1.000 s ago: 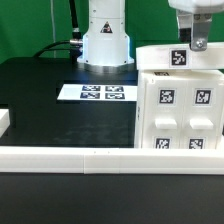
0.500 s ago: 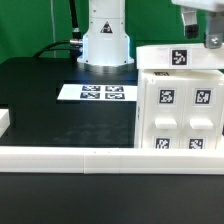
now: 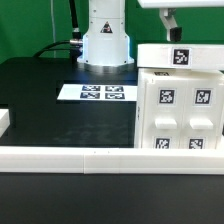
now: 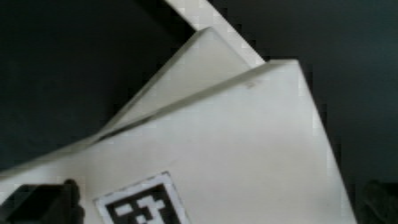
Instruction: Assemble cabinet
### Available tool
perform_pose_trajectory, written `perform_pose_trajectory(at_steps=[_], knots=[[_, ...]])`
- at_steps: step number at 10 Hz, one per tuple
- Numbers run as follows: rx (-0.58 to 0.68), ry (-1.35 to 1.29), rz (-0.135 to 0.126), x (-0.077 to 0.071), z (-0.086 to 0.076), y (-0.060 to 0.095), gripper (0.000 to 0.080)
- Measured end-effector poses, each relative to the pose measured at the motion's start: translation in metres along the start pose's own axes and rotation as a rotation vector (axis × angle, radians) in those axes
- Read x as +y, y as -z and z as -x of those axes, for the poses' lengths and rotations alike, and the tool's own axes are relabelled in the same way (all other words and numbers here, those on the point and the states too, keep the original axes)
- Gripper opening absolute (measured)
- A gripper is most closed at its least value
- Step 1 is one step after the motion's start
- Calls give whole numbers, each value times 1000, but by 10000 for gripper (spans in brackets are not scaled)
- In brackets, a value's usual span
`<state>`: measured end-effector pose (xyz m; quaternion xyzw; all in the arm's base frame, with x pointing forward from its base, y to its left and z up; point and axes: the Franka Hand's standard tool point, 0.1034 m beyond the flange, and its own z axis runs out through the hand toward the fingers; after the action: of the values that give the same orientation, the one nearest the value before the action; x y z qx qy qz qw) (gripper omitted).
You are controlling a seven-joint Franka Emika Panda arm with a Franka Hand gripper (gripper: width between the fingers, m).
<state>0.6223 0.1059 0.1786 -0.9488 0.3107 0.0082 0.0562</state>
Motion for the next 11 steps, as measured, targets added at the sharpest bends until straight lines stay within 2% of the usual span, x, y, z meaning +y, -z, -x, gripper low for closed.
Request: perform_pose_trajectory(at_steps=[2,3,5,6,11], knots=[[10,269,8,-2,0,2,797],[21,454,30,-3,0,3,797],[14,747,37,-2,0,2,797],[-9,757,41,4,1,-1,797],[5,1272,88,6,-2,-3,797]])
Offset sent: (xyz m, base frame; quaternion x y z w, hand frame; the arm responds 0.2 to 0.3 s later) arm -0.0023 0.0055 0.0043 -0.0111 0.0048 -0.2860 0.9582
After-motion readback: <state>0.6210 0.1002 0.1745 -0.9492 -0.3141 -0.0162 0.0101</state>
